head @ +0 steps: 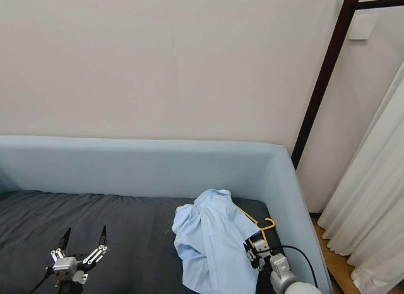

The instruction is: Pick up the clothes from the sofa and hang them on the clothes hanger.

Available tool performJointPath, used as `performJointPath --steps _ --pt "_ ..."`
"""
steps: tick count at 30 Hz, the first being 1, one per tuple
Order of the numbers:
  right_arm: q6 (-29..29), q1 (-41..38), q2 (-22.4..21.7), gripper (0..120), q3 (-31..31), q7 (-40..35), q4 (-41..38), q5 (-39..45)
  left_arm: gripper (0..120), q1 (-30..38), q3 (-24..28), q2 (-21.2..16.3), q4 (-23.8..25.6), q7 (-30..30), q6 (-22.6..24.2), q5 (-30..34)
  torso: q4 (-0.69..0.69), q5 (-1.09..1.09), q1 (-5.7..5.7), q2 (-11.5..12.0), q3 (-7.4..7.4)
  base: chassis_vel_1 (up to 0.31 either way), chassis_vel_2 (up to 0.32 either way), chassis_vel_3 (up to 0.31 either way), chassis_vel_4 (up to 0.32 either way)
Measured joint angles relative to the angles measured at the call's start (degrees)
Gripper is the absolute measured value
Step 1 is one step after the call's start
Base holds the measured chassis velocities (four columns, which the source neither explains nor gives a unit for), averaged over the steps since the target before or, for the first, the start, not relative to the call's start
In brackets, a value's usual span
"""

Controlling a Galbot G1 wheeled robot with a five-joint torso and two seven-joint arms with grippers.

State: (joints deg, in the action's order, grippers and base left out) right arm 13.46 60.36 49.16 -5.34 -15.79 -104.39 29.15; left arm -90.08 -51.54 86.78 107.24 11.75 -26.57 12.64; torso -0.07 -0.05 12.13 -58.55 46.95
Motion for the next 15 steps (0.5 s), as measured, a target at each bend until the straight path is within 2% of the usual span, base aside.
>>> performJointPath --steps 3,4,7,8,13,14,15 --pt "-5.72 -4.29 3.56 61 -3.68 2.38 5.2 0.61 100 -0.15 -0.33 0.44 0.14 0.07 0.05 -0.01 -0.01 0.0 0.0 0.0 0.0 0.0 0.0 0.0 0.0" --pt "-5.72 -4.29 3.56 61 -3.68 2.38 5.2 0.61 100 -0.15 -0.33 0.44 0.14 0.07 0.05 -0.01 -0.01 0.0 0.0 0.0 0.0 0.0 0.0 0.0 0.0" --pt "-10.52 -11.04 10.24 77 -9.19 4.83 15.21 -0.12 100 -0.91 -0.61 1.15 1.26 0.12 0.47 -0.25 0.02 0.02 0.0 0.01 0.01 0.0 0.0 0.0 0.0" --pt "-10.52 -11.04 10.24 77 -9.19 4.83 15.21 -0.12 100 -0.91 -0.61 1.15 1.26 0.12 0.47 -0.25 0.02 0.02 0.0 0.01 0.01 0.0 0.0 0.0 0.0" --pt "-14.12 -19.35 19.0 97 -12.51 6.38 30.59 -7.05 100 -2.03 -1.59 1.84 2.15 0.17 0.57 -0.47 0.01 0.01 0.01 0.0 0.01 0.0 0.0 0.0 0.0" --pt "-14.12 -19.35 19.0 97 -12.51 6.38 30.59 -7.05 100 -2.03 -1.59 1.84 2.15 0.17 0.57 -0.47 0.01 0.01 0.01 0.0 0.01 0.0 0.0 0.0 0.0" --pt "-14.73 -21.08 21.2 99 -12.58 6.13 34.74 -9.53 100 -2.24 -1.9 2.02 2.28 0.17 0.57 -0.5 0.01 -0.01 0.01 0.01 0.01 0.0 0.0 0.0 0.0"
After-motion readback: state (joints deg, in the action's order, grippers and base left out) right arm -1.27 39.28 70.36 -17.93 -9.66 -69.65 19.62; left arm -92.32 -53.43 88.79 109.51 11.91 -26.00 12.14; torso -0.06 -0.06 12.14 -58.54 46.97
